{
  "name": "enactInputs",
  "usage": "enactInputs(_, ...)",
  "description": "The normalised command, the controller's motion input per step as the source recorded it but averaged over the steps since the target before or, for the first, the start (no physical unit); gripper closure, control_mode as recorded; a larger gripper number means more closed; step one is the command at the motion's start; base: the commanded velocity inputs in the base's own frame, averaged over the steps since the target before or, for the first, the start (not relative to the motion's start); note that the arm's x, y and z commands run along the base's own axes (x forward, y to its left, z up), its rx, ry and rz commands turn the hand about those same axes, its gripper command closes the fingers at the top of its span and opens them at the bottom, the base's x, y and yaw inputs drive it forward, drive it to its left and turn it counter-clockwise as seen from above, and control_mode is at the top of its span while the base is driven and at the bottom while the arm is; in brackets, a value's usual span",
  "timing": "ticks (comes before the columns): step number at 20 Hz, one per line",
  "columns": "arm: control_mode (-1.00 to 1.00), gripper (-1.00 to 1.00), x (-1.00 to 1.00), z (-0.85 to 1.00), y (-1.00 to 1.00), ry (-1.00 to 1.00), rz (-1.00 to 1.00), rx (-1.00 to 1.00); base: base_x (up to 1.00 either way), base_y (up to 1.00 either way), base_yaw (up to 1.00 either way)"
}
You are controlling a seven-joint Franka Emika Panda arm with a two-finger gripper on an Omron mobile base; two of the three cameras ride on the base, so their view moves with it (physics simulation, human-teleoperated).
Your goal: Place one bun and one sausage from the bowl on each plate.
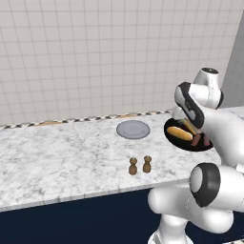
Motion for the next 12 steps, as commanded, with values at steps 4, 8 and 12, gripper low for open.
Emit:
enactInputs(4,-1.0,-1.0,0.78,-0.63,-1.0,0.08,0.19,0.0,0.0,0.0,0.0)
enactInputs(8,-1.0,-1.0,0.58,-0.69,-0.47,0.04,0.1,-0.01,0.0,0.0,0.0)
enactInputs(12,-1.0,-1.0,0.59,-0.72,-0.03,0.0,0.0,-0.07,0.0,0.0,0.0)
